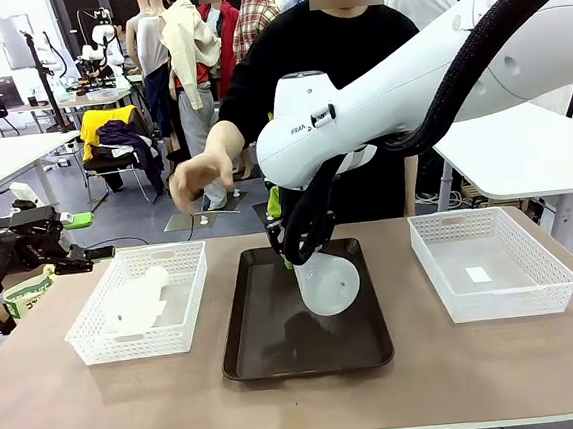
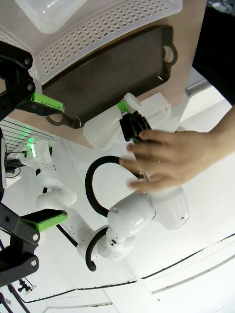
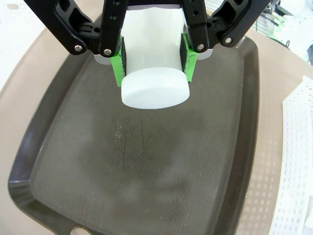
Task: Prepare the laboratory tools.
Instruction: Place the picked Big flask upright in the Handle tray as instructed by the person.
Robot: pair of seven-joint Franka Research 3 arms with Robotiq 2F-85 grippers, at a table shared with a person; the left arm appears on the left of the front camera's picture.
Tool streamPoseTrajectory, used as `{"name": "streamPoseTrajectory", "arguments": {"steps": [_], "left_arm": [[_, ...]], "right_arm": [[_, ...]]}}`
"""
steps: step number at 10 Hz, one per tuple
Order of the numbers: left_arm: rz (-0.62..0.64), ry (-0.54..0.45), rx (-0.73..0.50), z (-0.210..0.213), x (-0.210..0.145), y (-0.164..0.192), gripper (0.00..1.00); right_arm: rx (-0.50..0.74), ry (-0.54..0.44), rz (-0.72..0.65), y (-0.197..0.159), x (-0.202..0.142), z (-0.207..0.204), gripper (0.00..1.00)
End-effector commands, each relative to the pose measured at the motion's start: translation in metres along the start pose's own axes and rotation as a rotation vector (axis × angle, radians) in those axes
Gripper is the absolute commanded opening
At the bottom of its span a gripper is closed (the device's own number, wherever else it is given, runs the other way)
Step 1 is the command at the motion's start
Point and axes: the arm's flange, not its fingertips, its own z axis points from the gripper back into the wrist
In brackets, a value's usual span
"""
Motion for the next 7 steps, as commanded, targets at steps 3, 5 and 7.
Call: {"name": "streamPoseTrajectory", "arguments": {"steps": [3,5,7], "left_arm": [[-0.018,-0.003,-0.001,0.0012,-0.0003,0.0001,1.00],[-0.018,-0.003,-0.001,0.0012,-0.0003,0.0001,1.00],[-0.018,-0.003,-0.001,0.0012,-0.0003,0.0001,1.00]], "right_arm": [[-0.004,-0.001,0.007,-0.0010,-0.0001,0.0001,0.00],[-0.004,-0.001,0.007,-0.0010,-0.0001,0.0001,0.00],[-0.004,-0.001,0.007,-0.0010,-0.0001,0.0001,0.00]]}}
